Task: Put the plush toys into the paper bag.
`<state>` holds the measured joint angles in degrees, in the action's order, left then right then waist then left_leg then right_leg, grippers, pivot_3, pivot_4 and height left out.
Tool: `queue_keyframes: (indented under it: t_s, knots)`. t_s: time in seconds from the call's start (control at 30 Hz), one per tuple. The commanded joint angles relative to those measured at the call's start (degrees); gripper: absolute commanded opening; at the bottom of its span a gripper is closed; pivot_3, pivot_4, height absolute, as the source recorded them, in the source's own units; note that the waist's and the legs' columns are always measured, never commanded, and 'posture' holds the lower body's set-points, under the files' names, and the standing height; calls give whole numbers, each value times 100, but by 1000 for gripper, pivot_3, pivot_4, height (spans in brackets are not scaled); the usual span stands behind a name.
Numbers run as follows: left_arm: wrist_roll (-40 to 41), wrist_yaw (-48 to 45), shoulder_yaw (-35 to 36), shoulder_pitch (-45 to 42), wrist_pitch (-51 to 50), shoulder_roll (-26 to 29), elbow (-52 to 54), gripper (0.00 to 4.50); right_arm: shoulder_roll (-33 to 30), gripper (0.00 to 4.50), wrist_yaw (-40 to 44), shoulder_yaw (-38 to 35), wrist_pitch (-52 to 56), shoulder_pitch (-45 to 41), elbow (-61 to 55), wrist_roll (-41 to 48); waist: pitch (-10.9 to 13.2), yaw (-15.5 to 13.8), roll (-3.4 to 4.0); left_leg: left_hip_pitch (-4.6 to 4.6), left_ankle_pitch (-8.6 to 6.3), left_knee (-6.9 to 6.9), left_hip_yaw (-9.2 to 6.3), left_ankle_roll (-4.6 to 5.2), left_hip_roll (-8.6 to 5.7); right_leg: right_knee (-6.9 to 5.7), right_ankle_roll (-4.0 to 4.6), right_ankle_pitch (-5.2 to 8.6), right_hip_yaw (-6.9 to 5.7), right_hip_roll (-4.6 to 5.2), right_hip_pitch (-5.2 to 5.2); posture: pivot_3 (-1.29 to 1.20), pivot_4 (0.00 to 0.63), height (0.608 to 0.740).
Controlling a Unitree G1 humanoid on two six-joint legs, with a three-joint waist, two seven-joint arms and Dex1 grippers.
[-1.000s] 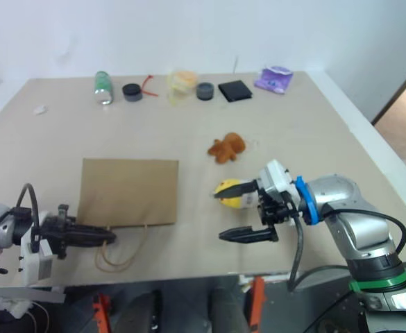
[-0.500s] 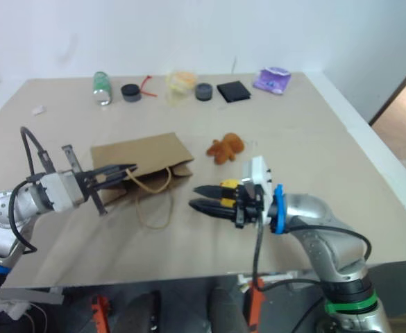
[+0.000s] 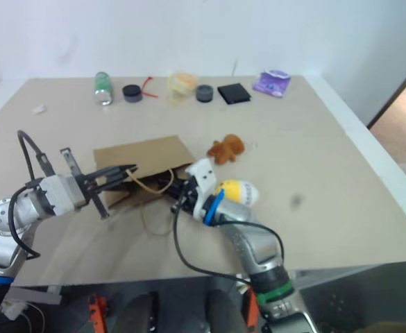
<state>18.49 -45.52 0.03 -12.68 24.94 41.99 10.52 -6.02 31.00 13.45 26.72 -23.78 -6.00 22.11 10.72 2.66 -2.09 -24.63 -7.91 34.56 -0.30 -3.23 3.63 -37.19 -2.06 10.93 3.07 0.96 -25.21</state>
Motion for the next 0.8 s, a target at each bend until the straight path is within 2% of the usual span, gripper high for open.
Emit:
queue_keyframes:
  t_s: [0.03,0.27,0.5,0.8]
  knots:
    - [-49,-36,157,13,65,-62,249,0,458,42,-318,-26,-280,-348,428,-199,-1,1,-2,0,0,-1,-1,0,1,0,0,0,0,-2,0,0,150,740]
    - [-83,321,509,-200,-113,-241,276,0,728,42,-861,233,368,-334,927,-726,-2,-6,-4,-3,-1,-11,-3,0,4,0,1,0,0,-7,-4,0,150,740]
    - [-163,990,946,-725,-672,-381,510,0,676,42,-951,287,1054,-352,1027,-889,-16,-1,-25,2,-1,-9,-6,0,4,0,1,0,0,-8,2,0,150,740]
    - [-251,1397,1227,-1000,-955,-519,612,0,683,42,-878,335,1228,-413,1042,-1018,-25,0,-38,5,-1,-9,-6,0,4,0,1,0,0,-8,4,0,150,740]
